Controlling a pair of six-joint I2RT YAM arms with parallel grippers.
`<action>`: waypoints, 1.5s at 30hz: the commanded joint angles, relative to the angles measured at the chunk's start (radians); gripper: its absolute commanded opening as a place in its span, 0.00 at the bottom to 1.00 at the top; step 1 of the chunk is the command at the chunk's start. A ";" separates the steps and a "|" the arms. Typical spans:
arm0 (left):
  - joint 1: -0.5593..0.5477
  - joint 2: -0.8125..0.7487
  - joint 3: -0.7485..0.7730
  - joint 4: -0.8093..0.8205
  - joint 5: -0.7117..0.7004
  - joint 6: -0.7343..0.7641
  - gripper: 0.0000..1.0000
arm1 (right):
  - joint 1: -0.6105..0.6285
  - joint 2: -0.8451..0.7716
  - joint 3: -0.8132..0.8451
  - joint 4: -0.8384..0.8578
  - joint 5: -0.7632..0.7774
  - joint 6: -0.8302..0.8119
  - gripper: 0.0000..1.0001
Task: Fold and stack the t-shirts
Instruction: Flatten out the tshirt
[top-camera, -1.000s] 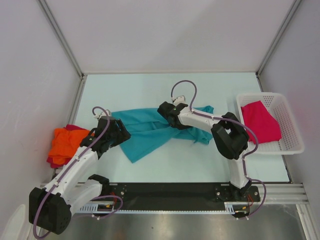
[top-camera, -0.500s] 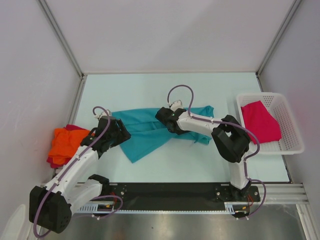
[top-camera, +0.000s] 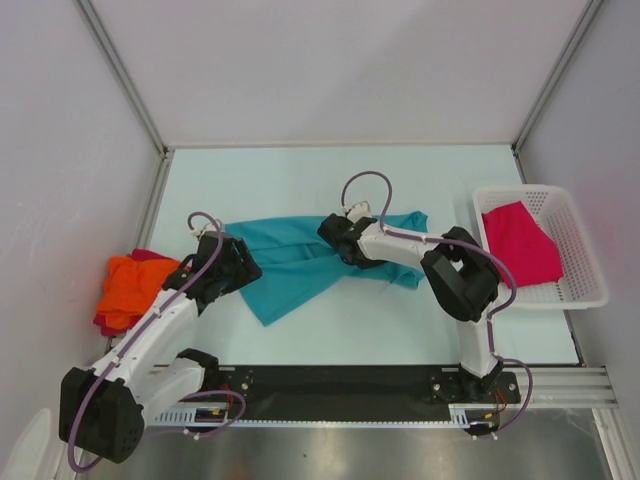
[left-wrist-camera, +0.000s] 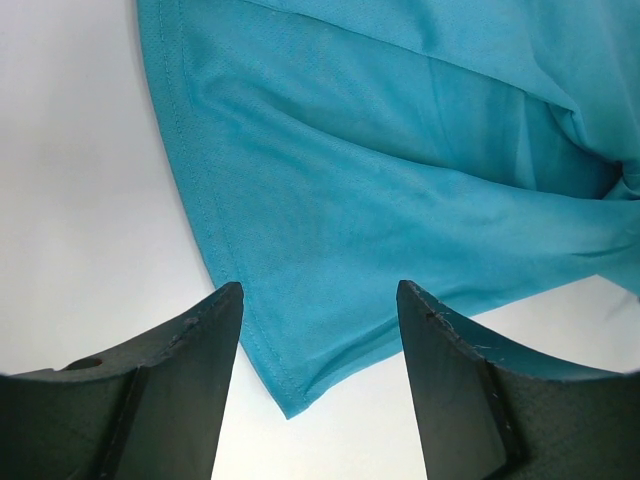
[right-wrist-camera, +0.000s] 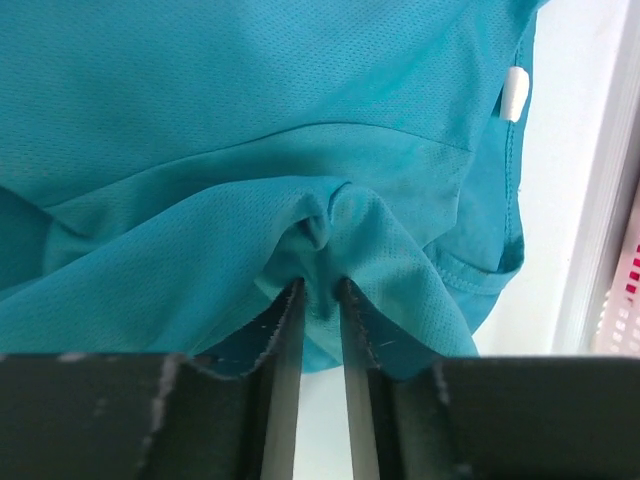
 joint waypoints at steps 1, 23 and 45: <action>0.007 0.008 0.021 0.027 -0.008 0.019 0.68 | -0.014 0.011 -0.022 0.036 -0.005 -0.008 0.21; 0.009 -0.007 0.008 0.042 0.010 0.013 0.68 | 0.190 -0.290 -0.073 -0.228 0.090 0.215 0.00; -0.067 0.025 -0.092 0.005 0.111 -0.055 0.67 | 0.441 -0.397 -0.096 -0.612 0.041 0.571 0.00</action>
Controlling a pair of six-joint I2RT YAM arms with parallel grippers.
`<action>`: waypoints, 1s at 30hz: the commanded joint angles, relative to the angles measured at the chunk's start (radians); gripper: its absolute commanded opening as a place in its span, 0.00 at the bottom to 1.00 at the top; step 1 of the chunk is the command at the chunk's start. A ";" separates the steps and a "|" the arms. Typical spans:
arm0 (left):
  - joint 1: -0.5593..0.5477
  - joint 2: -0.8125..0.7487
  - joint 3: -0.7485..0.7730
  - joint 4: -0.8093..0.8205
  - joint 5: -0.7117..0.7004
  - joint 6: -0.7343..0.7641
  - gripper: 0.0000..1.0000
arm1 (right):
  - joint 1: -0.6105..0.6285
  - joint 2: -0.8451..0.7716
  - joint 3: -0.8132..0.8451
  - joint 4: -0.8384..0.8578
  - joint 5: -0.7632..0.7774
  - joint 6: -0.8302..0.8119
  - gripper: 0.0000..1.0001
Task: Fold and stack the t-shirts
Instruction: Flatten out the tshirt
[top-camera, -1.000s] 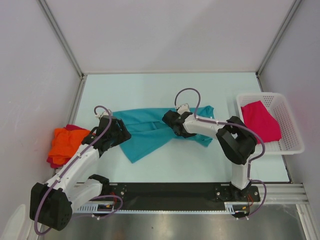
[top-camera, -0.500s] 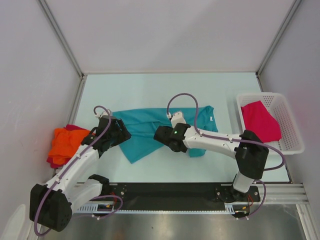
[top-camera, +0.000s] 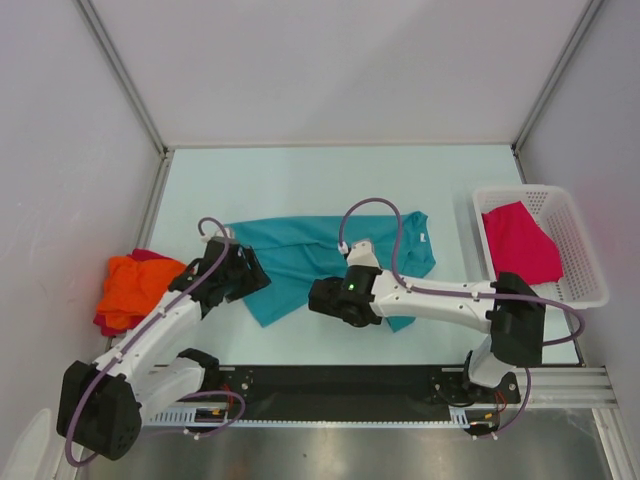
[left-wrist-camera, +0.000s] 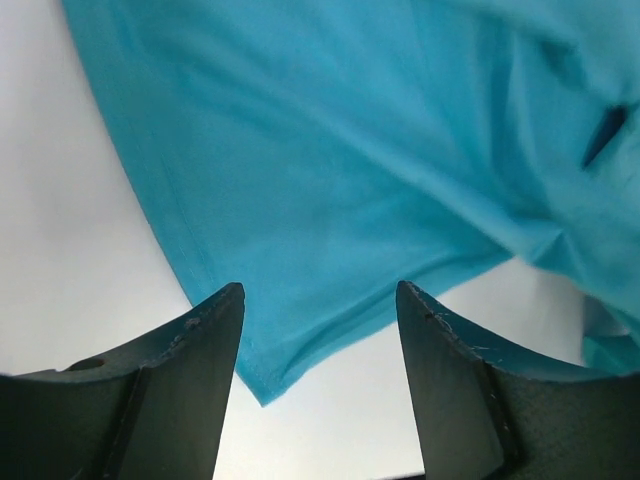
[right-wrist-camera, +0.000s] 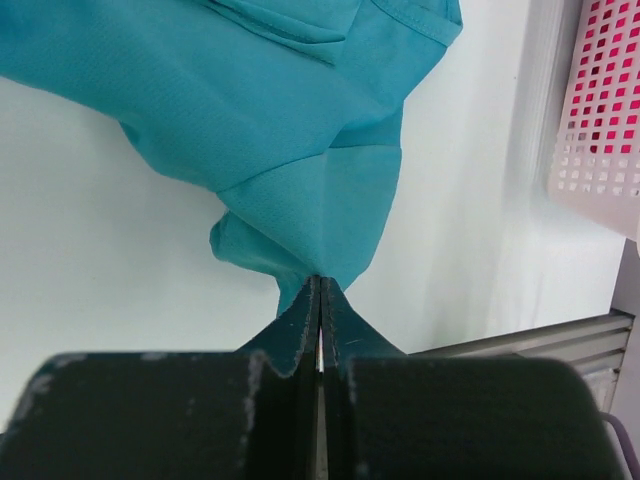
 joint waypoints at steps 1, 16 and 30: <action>-0.041 0.008 -0.113 -0.015 0.048 -0.072 0.67 | 0.016 -0.061 -0.002 -0.090 0.005 0.094 0.00; -0.198 -0.048 -0.253 -0.030 0.052 -0.264 0.61 | 0.034 -0.101 -0.077 -0.096 -0.024 0.126 0.00; -0.230 -0.024 -0.148 -0.017 0.042 -0.266 0.00 | 0.034 -0.130 -0.112 -0.104 -0.032 0.129 0.00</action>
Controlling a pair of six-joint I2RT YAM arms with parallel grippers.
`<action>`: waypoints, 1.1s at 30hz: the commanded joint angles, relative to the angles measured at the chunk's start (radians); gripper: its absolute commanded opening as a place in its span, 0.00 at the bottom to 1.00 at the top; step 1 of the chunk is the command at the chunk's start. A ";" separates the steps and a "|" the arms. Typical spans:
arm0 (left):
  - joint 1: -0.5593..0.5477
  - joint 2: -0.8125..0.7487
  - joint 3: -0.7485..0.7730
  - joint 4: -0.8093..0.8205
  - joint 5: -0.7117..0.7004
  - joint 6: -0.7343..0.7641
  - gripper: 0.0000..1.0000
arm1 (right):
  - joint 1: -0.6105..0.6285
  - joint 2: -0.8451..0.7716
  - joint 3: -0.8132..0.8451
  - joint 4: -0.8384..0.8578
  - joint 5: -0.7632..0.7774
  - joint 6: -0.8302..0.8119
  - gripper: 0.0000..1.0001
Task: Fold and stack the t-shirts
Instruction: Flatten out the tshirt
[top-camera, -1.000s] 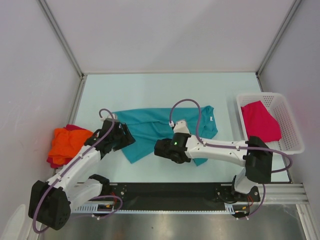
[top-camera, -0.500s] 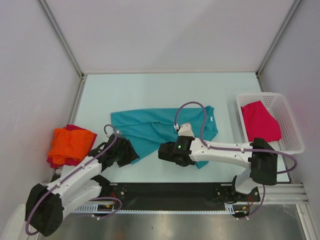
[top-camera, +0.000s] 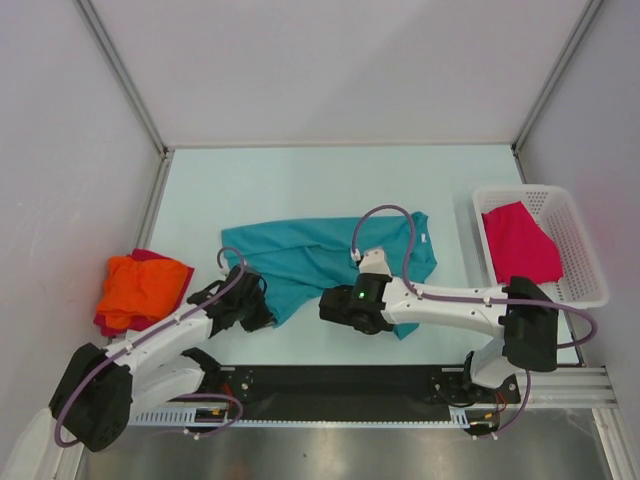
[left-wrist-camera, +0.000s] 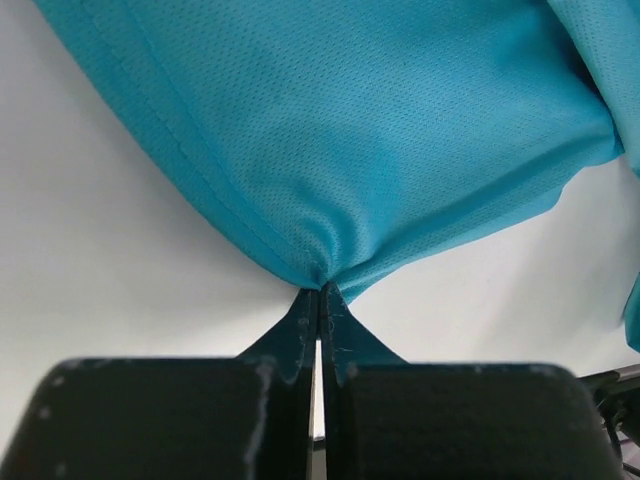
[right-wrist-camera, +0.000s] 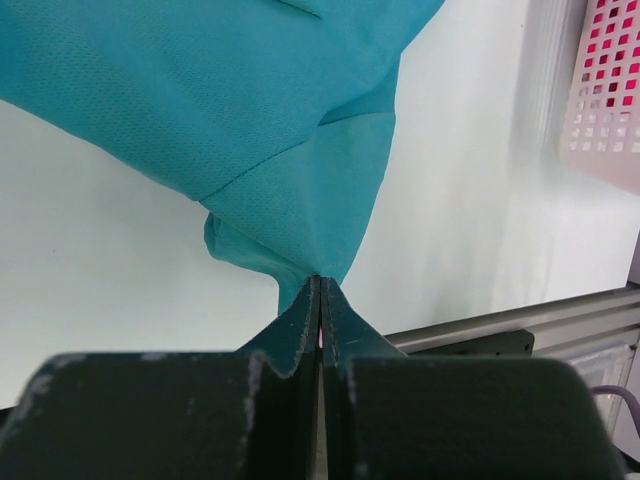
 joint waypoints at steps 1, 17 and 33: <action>-0.011 -0.071 0.120 -0.151 -0.064 -0.005 0.00 | 0.006 -0.059 -0.023 -0.084 0.012 0.039 0.00; 0.023 -0.337 0.443 -0.634 -0.184 -0.001 0.00 | 0.021 -0.085 -0.100 -0.105 -0.014 0.071 0.00; 0.170 -0.365 0.487 -0.683 -0.172 0.080 0.00 | 0.068 -0.129 -0.169 -0.185 -0.091 0.159 0.00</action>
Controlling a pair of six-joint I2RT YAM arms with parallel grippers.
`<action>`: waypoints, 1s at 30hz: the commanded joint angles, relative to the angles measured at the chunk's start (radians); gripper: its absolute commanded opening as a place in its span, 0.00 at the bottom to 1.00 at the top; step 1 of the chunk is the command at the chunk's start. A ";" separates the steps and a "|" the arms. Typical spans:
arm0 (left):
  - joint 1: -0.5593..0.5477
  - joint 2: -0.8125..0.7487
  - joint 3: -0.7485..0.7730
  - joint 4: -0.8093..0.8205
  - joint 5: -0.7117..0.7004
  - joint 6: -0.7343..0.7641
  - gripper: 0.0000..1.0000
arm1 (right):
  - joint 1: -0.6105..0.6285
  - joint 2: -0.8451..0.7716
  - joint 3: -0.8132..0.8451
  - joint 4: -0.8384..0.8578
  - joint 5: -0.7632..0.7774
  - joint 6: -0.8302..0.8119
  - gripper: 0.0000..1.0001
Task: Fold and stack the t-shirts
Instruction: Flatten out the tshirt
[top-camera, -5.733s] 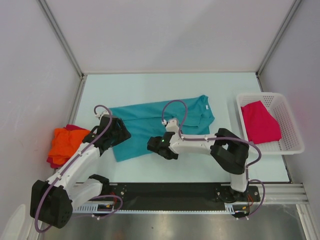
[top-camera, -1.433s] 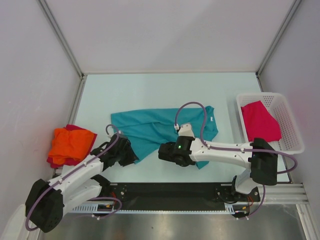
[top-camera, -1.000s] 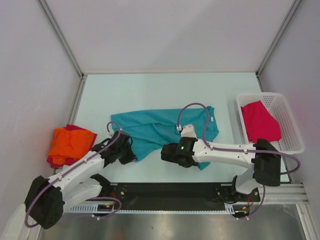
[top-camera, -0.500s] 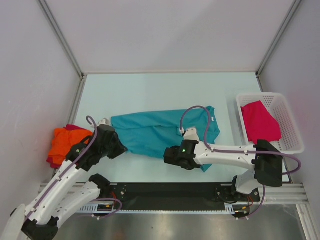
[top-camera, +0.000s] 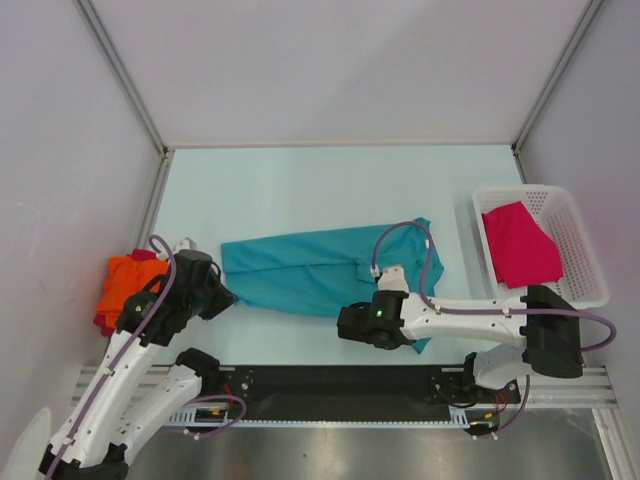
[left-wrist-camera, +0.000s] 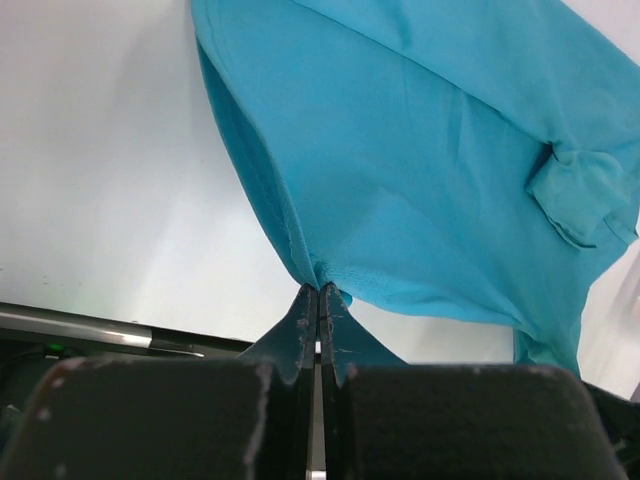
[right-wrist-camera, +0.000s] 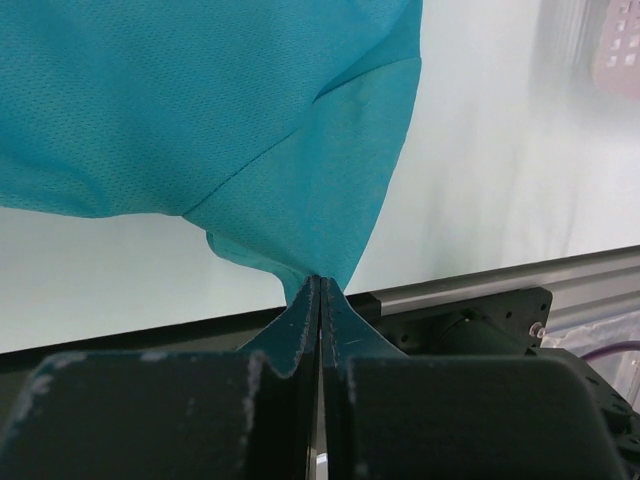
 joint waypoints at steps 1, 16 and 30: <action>0.059 -0.014 0.037 -0.009 0.009 0.052 0.00 | 0.011 0.012 0.019 -0.185 0.008 0.047 0.00; 0.350 0.257 0.161 0.259 0.263 0.296 0.00 | -0.437 0.047 0.220 0.336 0.090 -0.471 0.00; 0.494 0.914 1.075 0.369 0.385 0.359 0.00 | -0.898 0.452 1.152 0.468 0.037 -0.909 0.00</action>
